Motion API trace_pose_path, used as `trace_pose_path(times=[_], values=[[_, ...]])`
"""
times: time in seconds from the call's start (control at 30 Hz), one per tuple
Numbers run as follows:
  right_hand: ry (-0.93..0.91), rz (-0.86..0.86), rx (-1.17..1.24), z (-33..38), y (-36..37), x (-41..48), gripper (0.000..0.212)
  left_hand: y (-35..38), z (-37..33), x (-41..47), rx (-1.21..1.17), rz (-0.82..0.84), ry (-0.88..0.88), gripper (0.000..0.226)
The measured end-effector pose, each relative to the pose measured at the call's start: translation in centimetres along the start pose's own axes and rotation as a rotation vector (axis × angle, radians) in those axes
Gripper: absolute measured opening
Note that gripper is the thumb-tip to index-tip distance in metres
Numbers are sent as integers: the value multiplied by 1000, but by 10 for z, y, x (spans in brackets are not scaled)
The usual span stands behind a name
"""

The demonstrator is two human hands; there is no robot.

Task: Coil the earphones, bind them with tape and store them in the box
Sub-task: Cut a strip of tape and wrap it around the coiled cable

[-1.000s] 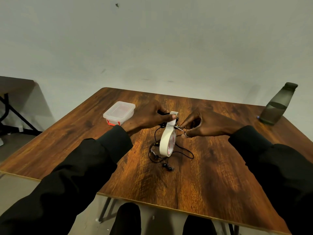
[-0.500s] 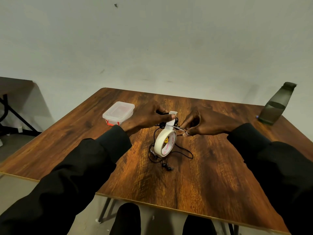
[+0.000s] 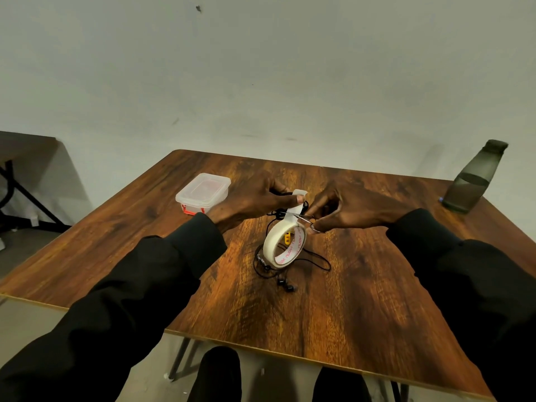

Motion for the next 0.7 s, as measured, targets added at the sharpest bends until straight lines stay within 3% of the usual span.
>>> trace_pose_path(times=[0.5, 0.7], values=[[24, 0, -60, -10, 2, 1, 18, 2, 3, 2, -37, 6, 6, 27], [94, -14, -78, -28, 16, -1, 19, -1, 21, 5, -65, -88, -30, 33]])
Point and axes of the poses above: each hand's wrist, its own x-axis towards the middle knuckle, its own y-axis out of the palm, z = x × y, the point moved 6 cm from there along x, towards the middle knuckle, and after that the axes turned 13 degrees about z, right-handed, at the moved point
